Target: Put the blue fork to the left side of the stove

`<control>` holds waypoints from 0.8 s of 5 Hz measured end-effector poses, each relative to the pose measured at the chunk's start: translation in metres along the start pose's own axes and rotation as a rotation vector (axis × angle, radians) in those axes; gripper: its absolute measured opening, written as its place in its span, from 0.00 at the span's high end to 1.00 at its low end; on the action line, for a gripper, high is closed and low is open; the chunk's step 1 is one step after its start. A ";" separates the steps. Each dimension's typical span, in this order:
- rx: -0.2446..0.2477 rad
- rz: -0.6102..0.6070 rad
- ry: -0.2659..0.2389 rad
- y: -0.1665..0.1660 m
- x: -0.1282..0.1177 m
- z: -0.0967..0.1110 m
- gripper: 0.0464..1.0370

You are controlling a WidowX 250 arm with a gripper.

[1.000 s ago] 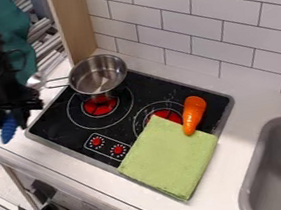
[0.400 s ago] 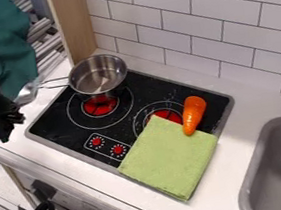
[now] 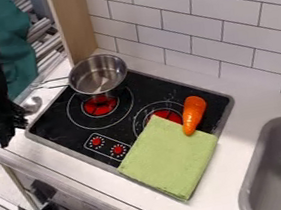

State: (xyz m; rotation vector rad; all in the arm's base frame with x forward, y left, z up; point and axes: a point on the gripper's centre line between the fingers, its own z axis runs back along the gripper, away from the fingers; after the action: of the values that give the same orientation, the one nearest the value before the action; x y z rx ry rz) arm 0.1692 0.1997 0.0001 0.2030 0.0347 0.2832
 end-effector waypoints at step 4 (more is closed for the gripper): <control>-0.058 0.135 0.140 -0.048 0.040 -0.028 0.57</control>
State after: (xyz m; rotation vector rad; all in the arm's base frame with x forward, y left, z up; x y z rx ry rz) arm 0.2192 0.1716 -0.0369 0.1272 0.1518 0.4327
